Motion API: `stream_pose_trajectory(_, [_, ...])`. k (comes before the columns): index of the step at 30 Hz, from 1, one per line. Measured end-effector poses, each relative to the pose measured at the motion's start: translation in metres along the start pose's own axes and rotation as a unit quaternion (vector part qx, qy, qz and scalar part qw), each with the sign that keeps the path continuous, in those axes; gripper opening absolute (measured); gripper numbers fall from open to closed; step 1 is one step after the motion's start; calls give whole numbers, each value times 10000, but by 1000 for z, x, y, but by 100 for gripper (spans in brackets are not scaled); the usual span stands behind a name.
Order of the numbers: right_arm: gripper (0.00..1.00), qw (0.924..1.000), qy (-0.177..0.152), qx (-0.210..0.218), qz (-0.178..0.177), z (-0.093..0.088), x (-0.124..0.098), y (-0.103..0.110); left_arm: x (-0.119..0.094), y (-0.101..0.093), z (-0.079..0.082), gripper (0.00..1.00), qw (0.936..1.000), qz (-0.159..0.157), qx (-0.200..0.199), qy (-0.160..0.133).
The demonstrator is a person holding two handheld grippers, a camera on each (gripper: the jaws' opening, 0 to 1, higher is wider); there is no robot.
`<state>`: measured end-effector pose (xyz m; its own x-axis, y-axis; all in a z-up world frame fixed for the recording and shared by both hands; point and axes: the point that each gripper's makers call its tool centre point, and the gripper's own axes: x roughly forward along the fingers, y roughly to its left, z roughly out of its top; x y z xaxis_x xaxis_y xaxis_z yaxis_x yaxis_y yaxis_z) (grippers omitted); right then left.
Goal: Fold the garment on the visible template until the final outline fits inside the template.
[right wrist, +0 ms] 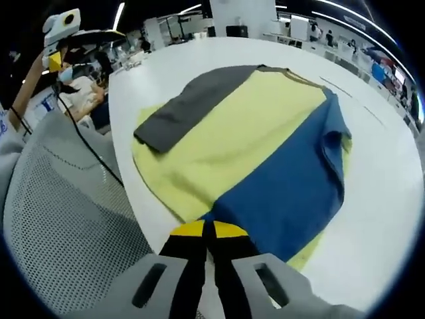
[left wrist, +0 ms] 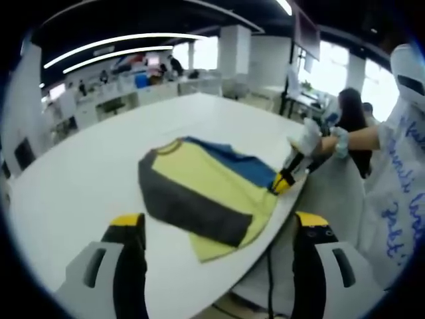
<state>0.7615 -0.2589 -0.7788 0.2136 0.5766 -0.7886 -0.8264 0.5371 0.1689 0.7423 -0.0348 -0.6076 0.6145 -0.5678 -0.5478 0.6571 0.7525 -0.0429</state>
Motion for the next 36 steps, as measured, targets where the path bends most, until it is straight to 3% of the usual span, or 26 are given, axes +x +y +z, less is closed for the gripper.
stream_pose_trajectory(12, [14,9966,228,-774,-192,-2,0,11,2,-2,-1,84,10000,-32,4,21])
stream_pose_trajectory(16, [6,9925,296,-1094,-468,-3,1,3,1,-2,-1,83,10000,-36,8,34])
stream_pose_trajectory(27, [3,9971,155,-695,-249,0,-7,1,-4,-2,0,84,10000,21,-12,-9])
stream_pose_trajectory(36, [3,9967,-114,-587,-547,14,-33,-18,-5,-3,-1,85,10000,49,42,28])
